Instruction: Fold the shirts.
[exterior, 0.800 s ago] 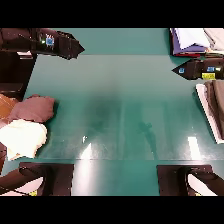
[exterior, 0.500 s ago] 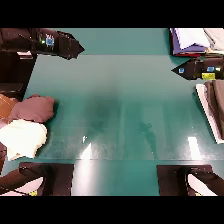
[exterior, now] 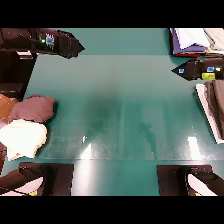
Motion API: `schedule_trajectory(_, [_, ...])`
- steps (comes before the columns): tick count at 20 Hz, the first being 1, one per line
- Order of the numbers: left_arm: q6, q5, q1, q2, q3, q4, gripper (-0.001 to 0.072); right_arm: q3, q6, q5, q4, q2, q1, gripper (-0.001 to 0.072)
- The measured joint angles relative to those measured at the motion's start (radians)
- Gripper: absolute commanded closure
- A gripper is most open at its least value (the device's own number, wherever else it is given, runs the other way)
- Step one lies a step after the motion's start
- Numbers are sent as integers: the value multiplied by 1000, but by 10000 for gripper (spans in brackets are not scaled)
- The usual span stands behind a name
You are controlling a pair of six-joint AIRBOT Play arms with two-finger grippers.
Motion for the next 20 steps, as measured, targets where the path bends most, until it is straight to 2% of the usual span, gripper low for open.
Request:
schedule_trajectory(2, [-3, -31, 41, 22, 0, 87, 677, 0, 0, 2, 0, 0, 0, 695])
schedule_trajectory(5, [-23, -154, 158, 59, -8, 247, 674, 0, 0, 8, 0, 0, 0, 696])
schedule_trajectory(6, [-28, -196, 203, 64, -21, 289, 529, 0, 0, 10, 0, 0, 0, 696])
schedule_trajectory(7, [-31, -232, 253, 70, -47, 324, 230, 0, 0, 10, 0, 0, 0, 695])
schedule_trajectory(8, [-33, -253, 296, 73, -82, 349, 79, 0, 0, 10, 0, 0, 0, 695])
schedule_trajectory(11, [-47, -251, 409, 77, -265, 390, 82, 0, 0, 10, 0, 0, 0, 695])
schedule_trajectory(17, [-63, -59, 510, 64, -697, 419, 83, 0, 0, 9, 0, 0, 0, 696])
schedule_trajectory(18, [-68, -39, 516, 61, -741, 421, 155, 0, 0, 5, 0, 0, 0, 695])
schedule_trajectory(19, [-74, -23, 520, 61, -769, 422, 398, 0, 0, -1, 0, 0, 0, 696])
schedule_trajectory(20, [-80, -14, 522, 61, -790, 422, 595, 0, 0, -7, 0, 0, 0, 695])
